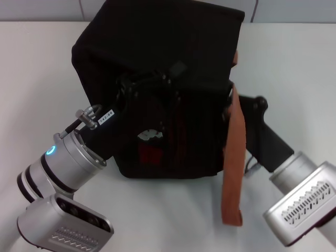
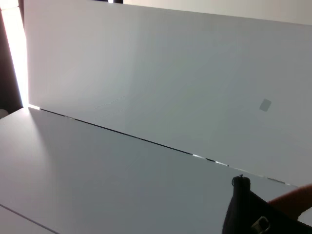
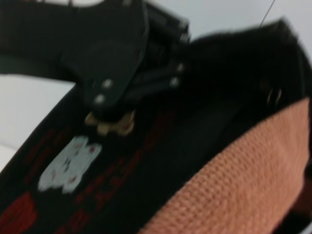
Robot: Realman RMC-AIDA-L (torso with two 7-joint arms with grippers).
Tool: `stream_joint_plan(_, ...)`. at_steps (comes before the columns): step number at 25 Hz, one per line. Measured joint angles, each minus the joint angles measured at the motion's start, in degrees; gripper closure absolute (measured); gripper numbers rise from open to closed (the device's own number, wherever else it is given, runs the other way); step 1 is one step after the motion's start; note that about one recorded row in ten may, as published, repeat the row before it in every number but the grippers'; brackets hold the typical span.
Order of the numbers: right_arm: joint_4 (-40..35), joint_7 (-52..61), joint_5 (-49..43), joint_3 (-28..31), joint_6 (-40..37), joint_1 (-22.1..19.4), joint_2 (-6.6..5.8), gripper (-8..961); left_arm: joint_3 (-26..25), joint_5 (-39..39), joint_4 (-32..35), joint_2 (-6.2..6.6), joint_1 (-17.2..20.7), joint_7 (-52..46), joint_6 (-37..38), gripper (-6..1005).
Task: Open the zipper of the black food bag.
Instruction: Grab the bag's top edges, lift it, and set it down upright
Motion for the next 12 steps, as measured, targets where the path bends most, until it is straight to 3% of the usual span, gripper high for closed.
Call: stream_joint_plan(12,-1.2,0.18,-0.02,-0.14,5.21,-7.19,0.0,900,-1.94,0.0,-1.11,-0.01,0.29,-0.04,-0.43,915)
